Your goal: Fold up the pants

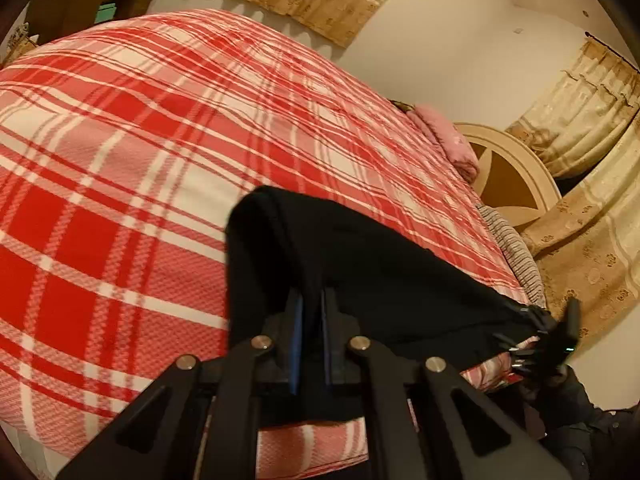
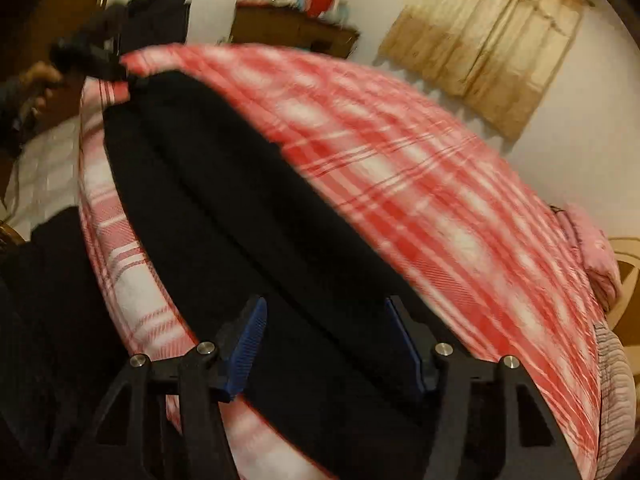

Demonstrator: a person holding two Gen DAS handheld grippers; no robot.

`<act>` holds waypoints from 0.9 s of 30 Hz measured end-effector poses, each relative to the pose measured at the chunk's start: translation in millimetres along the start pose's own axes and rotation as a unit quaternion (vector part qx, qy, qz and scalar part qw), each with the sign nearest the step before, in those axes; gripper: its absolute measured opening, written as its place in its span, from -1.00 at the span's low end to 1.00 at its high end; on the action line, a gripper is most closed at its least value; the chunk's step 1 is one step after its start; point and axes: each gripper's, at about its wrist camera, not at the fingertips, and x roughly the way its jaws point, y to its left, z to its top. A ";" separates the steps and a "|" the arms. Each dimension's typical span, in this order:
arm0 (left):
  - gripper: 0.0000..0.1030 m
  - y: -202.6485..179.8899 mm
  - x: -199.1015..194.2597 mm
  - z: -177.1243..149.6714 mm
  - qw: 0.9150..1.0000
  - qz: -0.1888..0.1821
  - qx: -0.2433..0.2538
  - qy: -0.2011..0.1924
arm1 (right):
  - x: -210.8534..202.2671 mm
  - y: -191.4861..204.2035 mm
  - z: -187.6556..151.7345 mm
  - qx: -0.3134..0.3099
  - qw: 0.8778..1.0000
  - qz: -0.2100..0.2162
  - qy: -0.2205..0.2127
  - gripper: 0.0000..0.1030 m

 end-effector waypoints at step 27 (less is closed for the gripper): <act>-0.87 23.7 -35.7 1.1 0.990 -0.108 -0.095 0.006 | -31.9 22.3 22.2 -0.001 0.999 0.047 -0.026 -0.93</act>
